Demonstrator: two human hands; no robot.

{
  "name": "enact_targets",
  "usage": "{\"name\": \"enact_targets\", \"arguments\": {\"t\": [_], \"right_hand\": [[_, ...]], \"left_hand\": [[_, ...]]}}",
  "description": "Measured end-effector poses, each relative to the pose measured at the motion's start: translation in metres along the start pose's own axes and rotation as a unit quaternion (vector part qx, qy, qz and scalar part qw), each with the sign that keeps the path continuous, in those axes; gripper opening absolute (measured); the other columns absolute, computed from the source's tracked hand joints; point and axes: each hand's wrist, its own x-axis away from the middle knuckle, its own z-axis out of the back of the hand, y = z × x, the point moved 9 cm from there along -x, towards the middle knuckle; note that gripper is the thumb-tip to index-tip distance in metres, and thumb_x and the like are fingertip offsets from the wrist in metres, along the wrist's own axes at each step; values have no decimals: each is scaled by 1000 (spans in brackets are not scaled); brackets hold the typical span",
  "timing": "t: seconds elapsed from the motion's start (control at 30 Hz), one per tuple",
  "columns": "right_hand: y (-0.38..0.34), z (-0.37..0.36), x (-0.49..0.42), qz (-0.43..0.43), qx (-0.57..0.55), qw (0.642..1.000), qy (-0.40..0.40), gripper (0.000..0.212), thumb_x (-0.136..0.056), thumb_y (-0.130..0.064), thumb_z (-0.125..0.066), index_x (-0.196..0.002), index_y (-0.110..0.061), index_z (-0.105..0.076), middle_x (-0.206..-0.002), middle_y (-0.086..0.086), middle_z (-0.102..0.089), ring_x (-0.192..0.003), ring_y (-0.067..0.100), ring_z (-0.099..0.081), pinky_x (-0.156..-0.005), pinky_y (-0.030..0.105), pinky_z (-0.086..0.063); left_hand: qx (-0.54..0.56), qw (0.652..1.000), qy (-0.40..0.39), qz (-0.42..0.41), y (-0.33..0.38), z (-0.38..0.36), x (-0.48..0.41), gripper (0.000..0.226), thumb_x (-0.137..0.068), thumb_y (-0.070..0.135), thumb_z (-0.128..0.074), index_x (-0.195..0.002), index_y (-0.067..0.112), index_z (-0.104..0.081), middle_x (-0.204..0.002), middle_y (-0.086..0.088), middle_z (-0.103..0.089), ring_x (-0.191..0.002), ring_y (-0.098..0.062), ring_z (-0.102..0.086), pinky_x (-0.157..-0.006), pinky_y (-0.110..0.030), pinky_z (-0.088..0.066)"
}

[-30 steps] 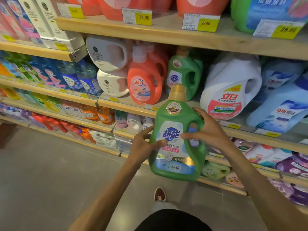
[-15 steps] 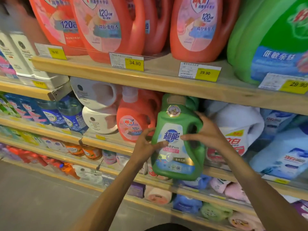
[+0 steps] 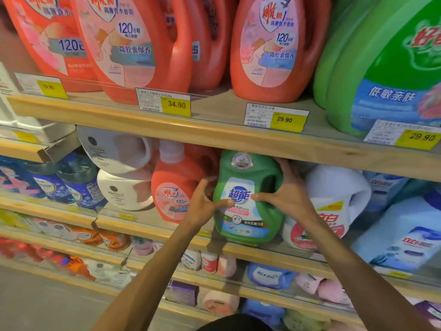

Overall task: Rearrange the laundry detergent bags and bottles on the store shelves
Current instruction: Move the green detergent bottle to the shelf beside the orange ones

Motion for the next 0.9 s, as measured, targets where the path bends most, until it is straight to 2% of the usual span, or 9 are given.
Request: {"name": "enact_targets", "arguments": {"t": [0.1,0.17,0.3,0.37,0.43,0.53,0.77,0.9], "right_hand": [[4,-4,6,1,13,1000,19,113,-49,-33,-96,-145,-30,-38,-142,2,-41,-130,20,-42,-106,32,-39],[10,-7,11,0,28,999,30,112,-50,-35,-96,-144,-28,-35,-139,2,-39,-129,23,-43,-107,34,-41],[19,-17,20,-7,49,998,30,110,-53,-40,-94,-140,-33,-29,-136,1,-36,-125,26,-47,-102,41,-47],[20,-22,24,0,52,998,31,108,-53,-40,-94,-137,-36,-25,-137,2,-34,-126,29,-48,-101,43,-49],[22,-26,26,6,54,998,31,108,-54,-38,-94,-135,-36,-24,-137,3,-33,-125,30,-49,-100,43,-49],[27,-32,32,6,51,998,25,106,-55,-38,-94,-134,-37,-23,-138,1,-31,-128,26,-46,-101,40,-47],[38,-49,34,-16,70,997,-2,108,-55,-39,-94,-138,-34,-25,-142,3,-30,-129,30,-47,-98,48,-50],[36,-52,30,-11,82,997,-3,111,-57,-35,-94,-140,-33,-20,-140,9,-32,-127,36,-48,-97,51,-50]], "left_hand": [[-10,1000,6,3,-9,2,-9,89,-47,38,-101,-122,31,-54,-120,-7,-72,-111,-27,-70,-89,-56,-57],[-26,1000,7,-9,-12,4,-14,91,-44,42,-101,-122,36,-54,-121,-4,-71,-112,-25,-69,-90,-56,-57],[-54,998,-11,-42,-9,1,-14,87,-50,32,-100,-122,33,-53,-121,-3,-72,-115,-22,-68,-93,-55,-56],[-62,997,-12,-50,-8,0,-11,81,-50,27,-99,-117,40,-54,-121,2,-72,-117,-16,-67,-94,-52,-56],[-74,996,-7,-55,-8,0,-8,82,-48,29,-98,-114,46,-54,-122,7,-70,-119,-10,-65,-97,-50,-56],[-87,995,-8,-54,-13,1,-6,82,-51,20,-99,-115,41,-53,-122,8,-69,-121,-7,-62,-100,-48,-54],[-73,997,-19,-20,-33,1,-1,78,-46,34,-99,-111,33,-55,-117,-5,-73,-116,-24,-67,-95,-56,-54],[-79,997,-26,-7,-32,-1,-5,74,-51,23,-98,-111,32,-56,-117,-7,-73,-114,-25,-68,-96,-56,-54]]}}
